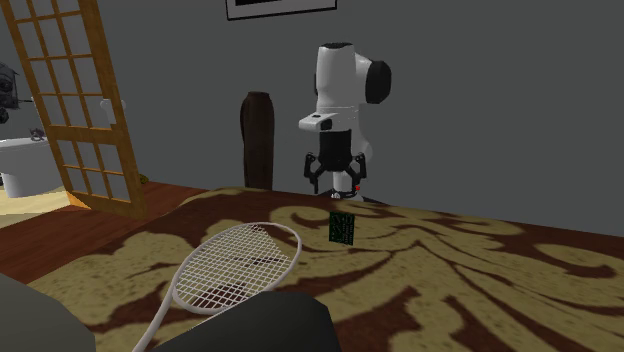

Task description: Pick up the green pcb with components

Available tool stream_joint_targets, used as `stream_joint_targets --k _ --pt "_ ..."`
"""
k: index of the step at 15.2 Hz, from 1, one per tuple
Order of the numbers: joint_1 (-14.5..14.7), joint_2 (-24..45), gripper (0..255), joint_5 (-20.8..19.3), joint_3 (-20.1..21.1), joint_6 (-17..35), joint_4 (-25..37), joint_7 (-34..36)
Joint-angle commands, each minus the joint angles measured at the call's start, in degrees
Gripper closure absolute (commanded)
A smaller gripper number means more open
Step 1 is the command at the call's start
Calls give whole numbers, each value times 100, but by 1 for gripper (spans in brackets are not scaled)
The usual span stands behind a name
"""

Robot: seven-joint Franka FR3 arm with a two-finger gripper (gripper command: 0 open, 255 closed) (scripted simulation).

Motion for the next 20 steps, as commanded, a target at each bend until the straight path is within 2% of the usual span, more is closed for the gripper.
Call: stream_joint_targets --k 1,2,9,11,12,20 --pt "138 406 0 -123 97 -27 437 51" --pt "168 481 0 -147 111 -40 525 59" --pt "164 541 0 -172 98 525 17 68" --pt "164 540 0 -171 98 525 16 68" --pt "167 552 255 -176 98 526 26 71" --pt "168 558 255 -178 99 526 32 73"
